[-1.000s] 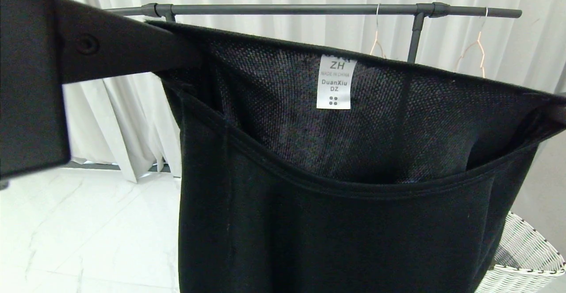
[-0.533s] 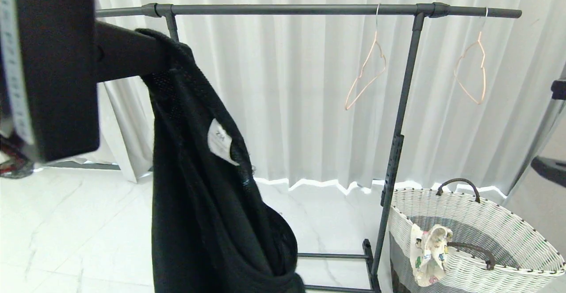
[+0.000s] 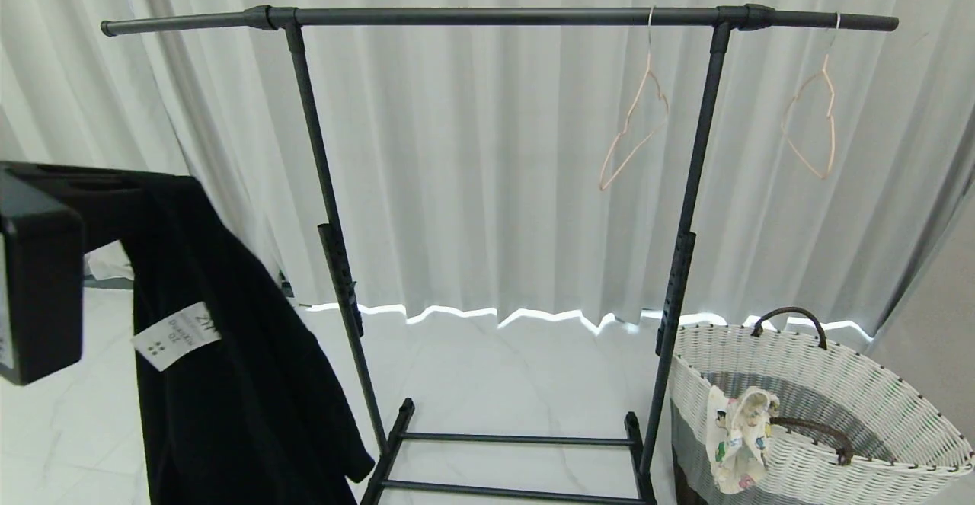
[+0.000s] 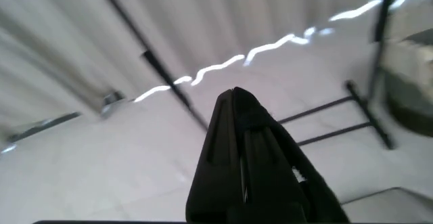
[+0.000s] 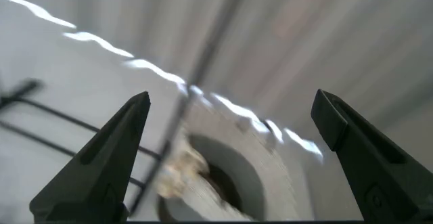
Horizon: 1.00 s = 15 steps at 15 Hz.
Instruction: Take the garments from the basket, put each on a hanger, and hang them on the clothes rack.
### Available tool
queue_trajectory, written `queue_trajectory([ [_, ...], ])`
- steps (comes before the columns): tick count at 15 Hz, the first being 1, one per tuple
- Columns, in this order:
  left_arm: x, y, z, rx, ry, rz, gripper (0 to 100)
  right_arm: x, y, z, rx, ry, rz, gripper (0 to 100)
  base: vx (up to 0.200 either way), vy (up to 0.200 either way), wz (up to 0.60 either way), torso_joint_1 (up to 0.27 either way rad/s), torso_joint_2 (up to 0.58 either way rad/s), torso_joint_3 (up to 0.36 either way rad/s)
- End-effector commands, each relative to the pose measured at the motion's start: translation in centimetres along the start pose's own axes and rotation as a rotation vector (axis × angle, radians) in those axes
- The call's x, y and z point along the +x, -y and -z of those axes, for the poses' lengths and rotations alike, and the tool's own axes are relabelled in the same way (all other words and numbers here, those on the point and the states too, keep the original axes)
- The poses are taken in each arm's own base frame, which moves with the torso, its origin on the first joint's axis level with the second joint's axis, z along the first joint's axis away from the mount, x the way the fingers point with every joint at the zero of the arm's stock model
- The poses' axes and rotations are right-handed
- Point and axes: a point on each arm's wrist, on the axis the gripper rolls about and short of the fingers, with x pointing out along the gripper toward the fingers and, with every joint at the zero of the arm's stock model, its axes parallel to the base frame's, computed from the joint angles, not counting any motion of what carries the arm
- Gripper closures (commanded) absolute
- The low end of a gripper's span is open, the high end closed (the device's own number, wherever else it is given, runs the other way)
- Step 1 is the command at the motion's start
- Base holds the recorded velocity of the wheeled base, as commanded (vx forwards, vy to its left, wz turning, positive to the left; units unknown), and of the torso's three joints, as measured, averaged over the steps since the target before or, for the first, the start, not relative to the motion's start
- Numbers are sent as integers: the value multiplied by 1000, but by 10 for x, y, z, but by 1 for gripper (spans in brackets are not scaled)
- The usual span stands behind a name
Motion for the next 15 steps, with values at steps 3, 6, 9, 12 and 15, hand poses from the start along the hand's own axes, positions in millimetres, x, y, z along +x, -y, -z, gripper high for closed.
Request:
queue_trajectory([
  [3, -6, -38, 23, -28, -50, -209, 100, 7, 14, 36, -12, -227, 303, 0, 0, 0, 0, 0, 0, 0],
  [6, -8, -51, 29, -73, -79, -293, 100, 12, 16, 44, -5, -246, 366, 0, 0, 0, 0, 0, 0, 0],
  [9, -15, -56, 40, -97, -75, -234, 100, 13, 17, 44, -3, -249, 368, 0, 0, 0, 0, 0, 0, 0],
  [12, -13, -58, 50, -101, -114, -275, 100, 14, 17, 44, -1, -251, 364, 0, 0, 0, 0, 0, 0, 0],
  [15, -16, -57, 60, -92, -124, -273, 100, 15, 17, 44, 2, -252, 363, 0, 0, 0, 0, 37, -115, -85],
])
